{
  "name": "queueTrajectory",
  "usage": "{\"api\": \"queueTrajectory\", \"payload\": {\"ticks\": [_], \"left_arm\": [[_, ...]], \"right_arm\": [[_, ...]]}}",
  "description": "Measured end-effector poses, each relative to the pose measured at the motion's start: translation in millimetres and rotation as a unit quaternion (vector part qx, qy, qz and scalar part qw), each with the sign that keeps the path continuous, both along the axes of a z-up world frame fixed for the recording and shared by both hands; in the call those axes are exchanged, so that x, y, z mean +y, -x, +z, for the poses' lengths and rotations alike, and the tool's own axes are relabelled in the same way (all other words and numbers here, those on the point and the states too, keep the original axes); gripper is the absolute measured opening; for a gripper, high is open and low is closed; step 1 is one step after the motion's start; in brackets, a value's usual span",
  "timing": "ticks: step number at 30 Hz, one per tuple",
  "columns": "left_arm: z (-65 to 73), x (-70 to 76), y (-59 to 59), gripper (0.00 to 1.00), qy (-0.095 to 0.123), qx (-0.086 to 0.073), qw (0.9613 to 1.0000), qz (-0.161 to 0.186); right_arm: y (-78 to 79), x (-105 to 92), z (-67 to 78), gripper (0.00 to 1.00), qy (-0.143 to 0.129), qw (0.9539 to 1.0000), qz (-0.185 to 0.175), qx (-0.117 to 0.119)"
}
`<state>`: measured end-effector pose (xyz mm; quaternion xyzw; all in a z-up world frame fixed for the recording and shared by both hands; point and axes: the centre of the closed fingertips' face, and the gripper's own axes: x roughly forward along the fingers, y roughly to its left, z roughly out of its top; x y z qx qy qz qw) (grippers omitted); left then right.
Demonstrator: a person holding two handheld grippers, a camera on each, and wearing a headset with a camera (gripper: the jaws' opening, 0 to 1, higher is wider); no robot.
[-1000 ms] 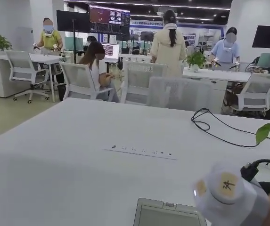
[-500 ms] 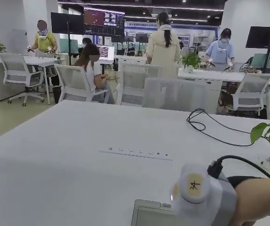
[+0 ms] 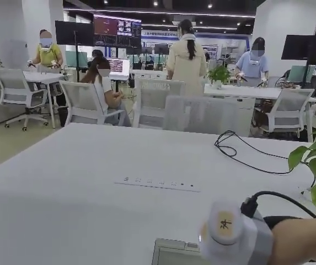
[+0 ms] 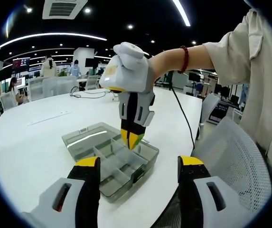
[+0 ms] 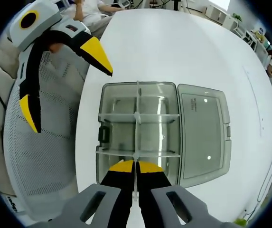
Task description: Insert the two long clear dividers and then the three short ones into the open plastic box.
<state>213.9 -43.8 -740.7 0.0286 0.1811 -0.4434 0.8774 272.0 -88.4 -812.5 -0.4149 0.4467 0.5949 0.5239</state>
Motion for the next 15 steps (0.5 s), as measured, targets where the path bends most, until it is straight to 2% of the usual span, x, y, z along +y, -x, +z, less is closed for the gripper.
{"api": "queueTrajectory", "payload": {"ticks": [7,15], "left_arm": [[-0.3,-0.4,0.8,0.64,0.0,0.0,1.0,-0.001],[-1.4,-0.1,0.2,0.64,-0.003,0.0,1.0,0.0]], "right_arm": [[-0.1,-0.4,-4.4,0.03,-0.004,1.0,0.0,-0.001],[-1.0,-2.0,-17.9,0.03,-0.006,0.9997,-0.023,0.003]]}}
